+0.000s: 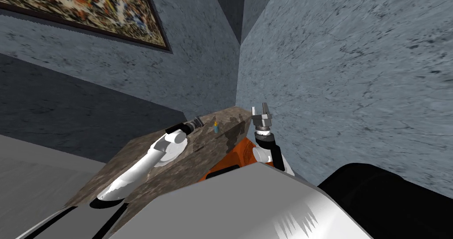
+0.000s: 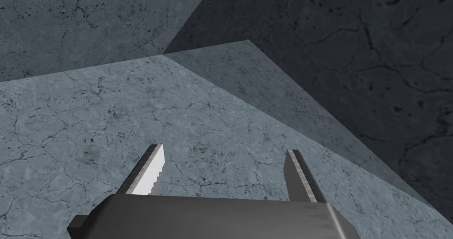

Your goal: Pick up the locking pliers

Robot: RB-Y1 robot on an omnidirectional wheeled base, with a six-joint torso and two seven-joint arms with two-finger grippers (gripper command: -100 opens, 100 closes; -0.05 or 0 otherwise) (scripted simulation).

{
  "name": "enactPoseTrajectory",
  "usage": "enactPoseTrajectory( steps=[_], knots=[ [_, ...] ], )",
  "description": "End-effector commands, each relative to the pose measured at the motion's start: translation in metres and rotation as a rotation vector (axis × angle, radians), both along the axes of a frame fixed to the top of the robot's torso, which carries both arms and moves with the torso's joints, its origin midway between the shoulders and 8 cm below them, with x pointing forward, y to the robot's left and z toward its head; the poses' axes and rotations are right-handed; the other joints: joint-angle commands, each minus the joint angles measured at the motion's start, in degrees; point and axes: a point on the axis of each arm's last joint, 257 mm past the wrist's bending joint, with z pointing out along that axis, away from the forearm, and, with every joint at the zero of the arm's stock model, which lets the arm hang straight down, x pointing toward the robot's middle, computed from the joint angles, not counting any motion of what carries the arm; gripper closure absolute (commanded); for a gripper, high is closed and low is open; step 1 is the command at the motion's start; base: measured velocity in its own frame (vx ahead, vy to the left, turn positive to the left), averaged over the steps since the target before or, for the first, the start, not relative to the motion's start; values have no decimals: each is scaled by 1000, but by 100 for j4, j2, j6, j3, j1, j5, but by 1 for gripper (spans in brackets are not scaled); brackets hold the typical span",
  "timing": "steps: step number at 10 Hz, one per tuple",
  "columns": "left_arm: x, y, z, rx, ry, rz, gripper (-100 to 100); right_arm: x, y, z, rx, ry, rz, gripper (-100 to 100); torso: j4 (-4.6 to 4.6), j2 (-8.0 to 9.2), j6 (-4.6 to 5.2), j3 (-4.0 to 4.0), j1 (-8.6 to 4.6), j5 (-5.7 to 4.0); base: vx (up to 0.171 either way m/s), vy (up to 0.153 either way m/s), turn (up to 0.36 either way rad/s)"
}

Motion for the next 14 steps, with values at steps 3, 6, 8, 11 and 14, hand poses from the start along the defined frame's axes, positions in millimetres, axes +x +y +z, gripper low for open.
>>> enactPoseTrajectory(
  steps=[3,6,8,11,14],
  knots=[
    [7,30,-40,7,189,34,-100,0,0,0,0,0,0,0,0,1,1,0,0,0,-11,38,-213],
    [6,51,-62,21,297,61,-100,0,0,0,0,0,0,0,0,0,-3,0,-5,-1,-4,23,-136],
    [3,69,-77,38,379,86,-100,0,0,0,0,0,0,0,0,0,-2,0,-3,0,-14,33,-222],
    [-4,97,-100,38,497,133,-100,0,0,0,0,0,0,0,1,3,2,2,3,1,-16,40,-170],
    [-16,136,-118,42,638,201,-100,0,0,0,0,0,0,0,1,3,-3,2,5,2,-13,40,-208]
  ],
)
